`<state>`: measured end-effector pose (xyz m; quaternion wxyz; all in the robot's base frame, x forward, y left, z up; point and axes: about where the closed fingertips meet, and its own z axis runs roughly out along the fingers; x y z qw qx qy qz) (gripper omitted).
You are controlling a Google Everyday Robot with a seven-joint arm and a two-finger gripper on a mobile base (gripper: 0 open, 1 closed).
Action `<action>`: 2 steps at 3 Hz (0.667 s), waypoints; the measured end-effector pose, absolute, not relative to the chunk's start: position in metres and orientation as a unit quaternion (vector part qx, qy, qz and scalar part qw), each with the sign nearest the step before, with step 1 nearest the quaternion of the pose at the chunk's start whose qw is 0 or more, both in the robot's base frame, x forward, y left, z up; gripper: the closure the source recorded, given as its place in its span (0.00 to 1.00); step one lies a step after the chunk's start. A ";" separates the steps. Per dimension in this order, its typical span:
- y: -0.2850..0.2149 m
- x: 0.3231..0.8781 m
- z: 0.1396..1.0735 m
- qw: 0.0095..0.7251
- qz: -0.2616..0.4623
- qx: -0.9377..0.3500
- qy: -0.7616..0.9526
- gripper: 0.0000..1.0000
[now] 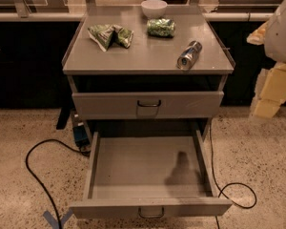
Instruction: Place redbull can into middle drawer
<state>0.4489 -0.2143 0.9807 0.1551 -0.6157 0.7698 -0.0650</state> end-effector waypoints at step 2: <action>-0.214 0.557 1.015 0.197 -0.144 -0.645 0.724 0.00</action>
Offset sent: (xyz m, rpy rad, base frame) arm 0.1945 0.0012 0.0678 -0.1177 -0.3073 0.1250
